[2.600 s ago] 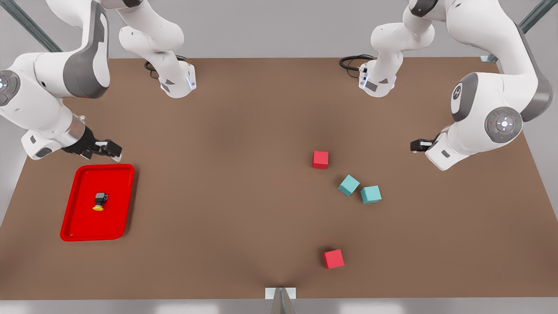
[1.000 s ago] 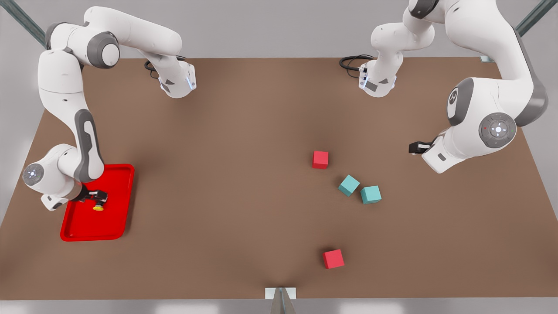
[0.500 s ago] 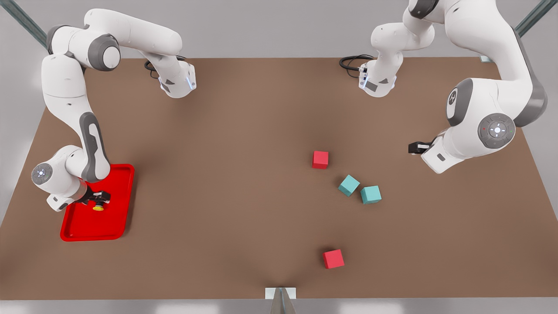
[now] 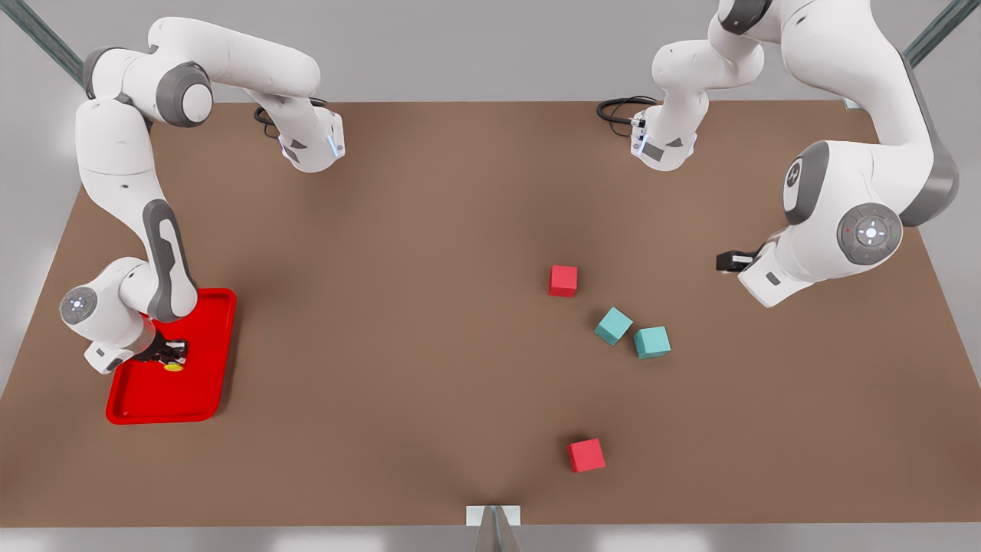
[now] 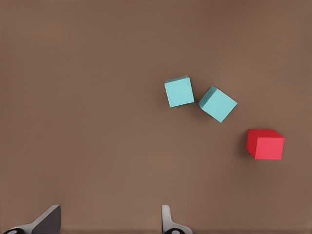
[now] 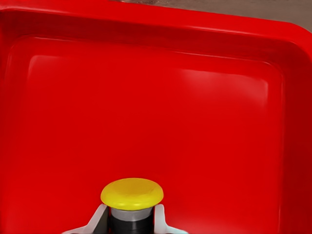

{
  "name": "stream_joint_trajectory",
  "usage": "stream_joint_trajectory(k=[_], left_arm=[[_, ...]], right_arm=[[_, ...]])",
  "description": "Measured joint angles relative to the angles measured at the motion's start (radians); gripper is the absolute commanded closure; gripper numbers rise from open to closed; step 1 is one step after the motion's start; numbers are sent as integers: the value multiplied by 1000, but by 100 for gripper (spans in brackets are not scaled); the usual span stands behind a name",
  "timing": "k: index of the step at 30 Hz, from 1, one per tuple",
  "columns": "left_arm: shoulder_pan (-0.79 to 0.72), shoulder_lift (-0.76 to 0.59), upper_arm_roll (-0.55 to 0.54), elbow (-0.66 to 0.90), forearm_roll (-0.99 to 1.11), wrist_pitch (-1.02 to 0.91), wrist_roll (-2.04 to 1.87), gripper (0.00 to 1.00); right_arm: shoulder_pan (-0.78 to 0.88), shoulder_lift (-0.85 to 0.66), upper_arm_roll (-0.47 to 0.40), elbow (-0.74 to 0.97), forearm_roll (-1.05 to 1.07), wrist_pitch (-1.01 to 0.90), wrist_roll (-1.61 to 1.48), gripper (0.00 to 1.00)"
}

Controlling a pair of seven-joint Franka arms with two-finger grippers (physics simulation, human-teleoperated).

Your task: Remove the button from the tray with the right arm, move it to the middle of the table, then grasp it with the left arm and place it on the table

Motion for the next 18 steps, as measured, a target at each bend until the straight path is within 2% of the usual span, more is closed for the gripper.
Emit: stream_joint_trajectory(k=[4,6,9,14,18], left_arm=[[0,0,0,0,0,0,-1,0],[0,0,-1,0,0,0,-1,0],[0,0,-1,0,0,0,-1,0],[0,4,-1,0,0,0,-2,0],[0,8,0,0,0,2,-2,0]], right_arm=[[8,-3,0,30,-1,-50,-4,54],[47,-5,0,116,-2,-127,2,54],[289,-11,8,245,2,-313,68,54],[718,-11,86,426,132,-567,360,54],[884,35,90,489,286,-608,647,54]])
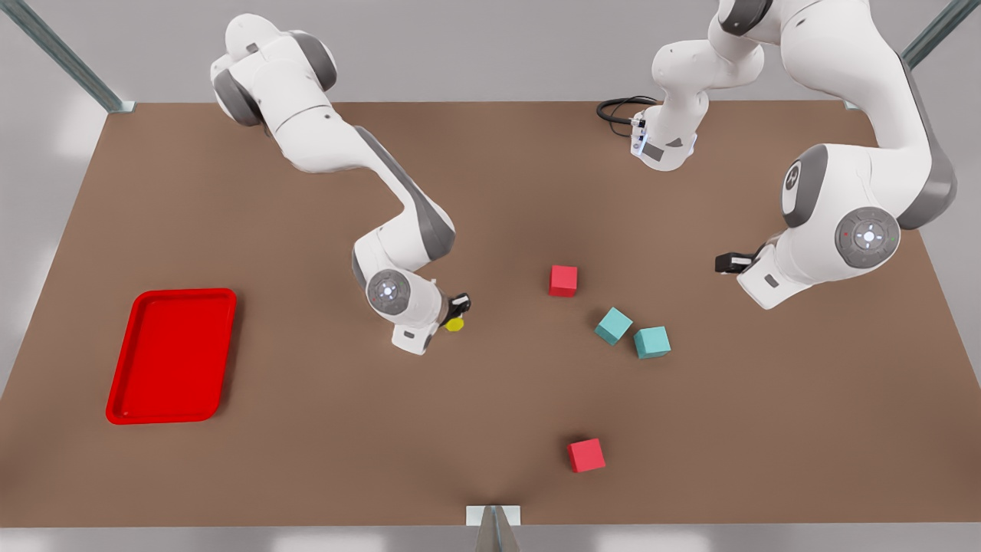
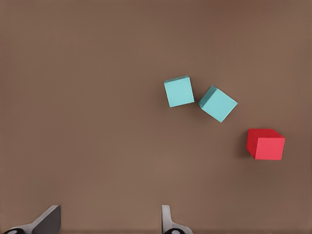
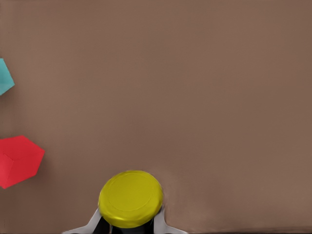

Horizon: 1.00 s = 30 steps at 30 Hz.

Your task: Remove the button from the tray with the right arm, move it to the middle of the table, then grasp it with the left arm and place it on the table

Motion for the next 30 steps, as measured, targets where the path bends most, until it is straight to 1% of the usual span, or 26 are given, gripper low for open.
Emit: stream_joint_trajectory(k=[4,7,8,9,10,11,15,16,17,18,19,20,21,22,23,24,25,28,30], left_arm=[[0,8,0,0,2,7,0,0],[0,9,0,0,2,11,-1,0],[0,9,0,0,3,12,-1,0],[0,9,0,0,3,13,-1,0],[0,10,0,0,3,14,-1,0],[0,10,0,0,3,14,-1,0],[0,11,0,0,3,16,-1,0],[0,11,0,0,3,16,-1,0],[0,11,0,0,3,17,-1,0],[-2,18,-1,0,3,17,-1,0],[-34,39,-2,2,1,18,-4,0],[-107,69,-3,2,-4,21,-22,0],[-202,103,-5,4,-35,31,-52,0],[-290,150,-6,4,-86,64,-96,0],[-381,214,-6,5,-134,131,-154,0],[-470,296,-4,9,-167,226,-216,0],[-525,384,-3,38,-191,333,-278,0],[-582,586,-2,217,-232,587,-441,0],[-593,640,-1,264,-239,700,-531,0]], right_arm=[[32,60,-3,4,60,33,242,54],[42,93,-4,0,38,53,372,53],[42,101,-5,0,31,57,405,52],[43,109,-5,0,26,61,433,46],[43,113,-5,-1,21,64,457,34],[44,116,-5,-1,18,67,480,0],[42,112,-5,6,5,64,551,0],[27,88,-8,37,-11,27,556,0],[-37,52,-8,111,-35,-46,553,0],[-153,17,-8,209,-54,-139,545,0],[-265,-20,-9,272,-69,-225,536,0],[-341,-68,-10,306,-104,-299,521,0],[-384,-118,-9,318,-164,-360,498,0],[-416,-205,-6,250,-213,-395,476,0],[-444,-363,-4,41,-248,-392,455,0],[-474,-485,-3,-107,-271,-381,434,0],[-505,-547,-3,-172,-290,-378,414,0],[-549,-605,3,-139,-307,-391,355,0],[-537,-601,8,-61,-306,-404,321,0]])
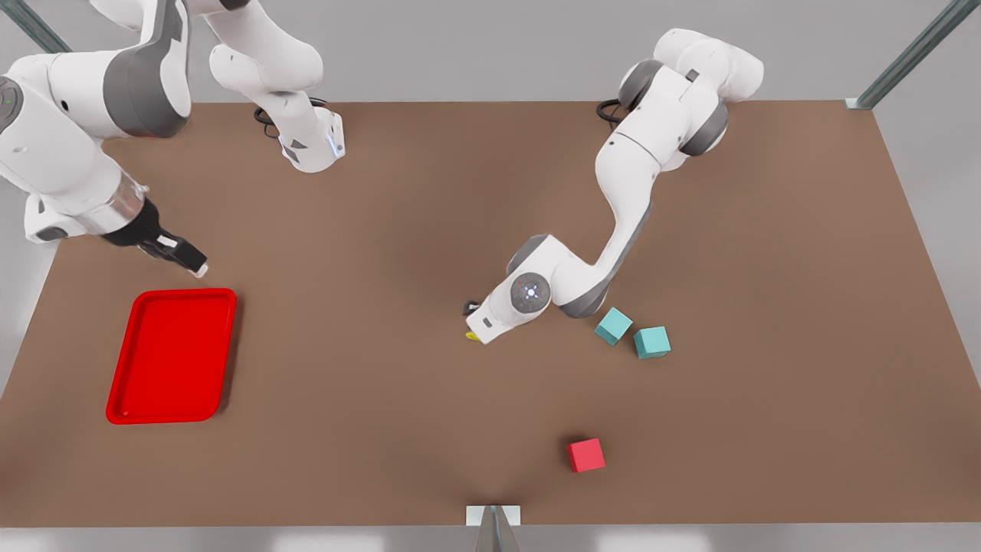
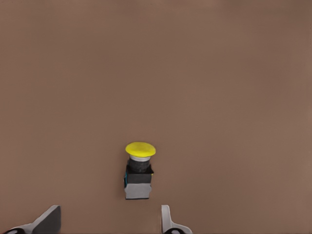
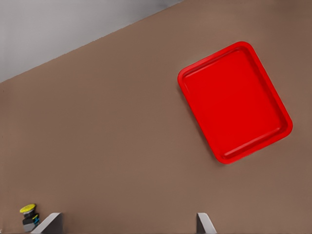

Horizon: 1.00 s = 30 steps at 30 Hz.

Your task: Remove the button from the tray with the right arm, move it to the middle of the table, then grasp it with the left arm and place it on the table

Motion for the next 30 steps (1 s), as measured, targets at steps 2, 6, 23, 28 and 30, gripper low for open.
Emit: stream_joint_trajectory(k=[2,6,23,28,30], left_arm=[[-3,13,0,3,17,78,-80,0],[-35,-2,-6,-21,81,46,-157,0],[-112,123,24,64,267,76,-171,0],[-117,124,23,60,271,107,-140,0],[-118,130,21,60,271,114,-125,0]], right_arm=[[-1,11,1,16,3,-13,-31,0],[-21,17,2,19,3,-41,-82,0],[-6,19,6,20,0,-74,-208,0],[-4,19,7,20,0,-75,-228,0],[-5,19,7,20,0,-75,-234,0]])
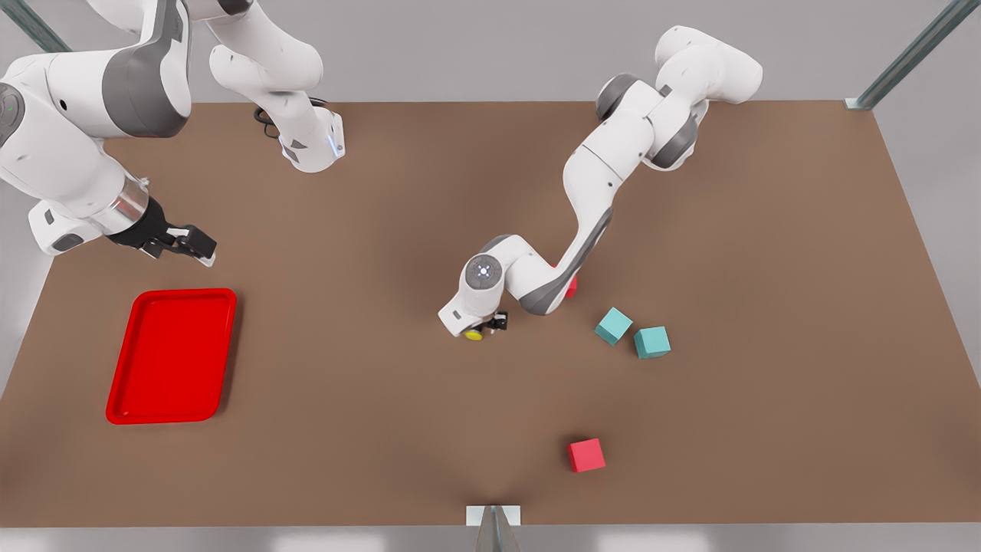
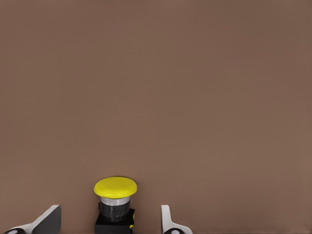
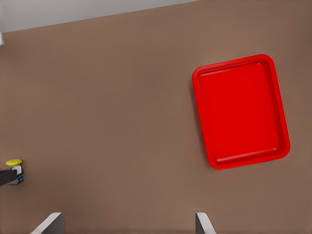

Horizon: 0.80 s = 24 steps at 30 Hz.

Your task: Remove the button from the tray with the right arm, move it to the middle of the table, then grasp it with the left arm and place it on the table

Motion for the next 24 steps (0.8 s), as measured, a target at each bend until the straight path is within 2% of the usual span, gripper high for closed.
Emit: stream_joint_trajectory(k=[15,18,22,24], left_arm=[[-19,29,5,-15,0,16,96,0],[-16,29,7,-15,0,17,109,20],[-16,29,7,-15,-1,18,123,26],[-16,29,7,-15,-1,18,128,37]], right_arm=[[3,2,0,0,0,0,-29,0],[3,2,0,0,0,0,-32,0],[0,2,0,0,0,0,-37,0],[-2,2,0,0,0,0,-39,0]])
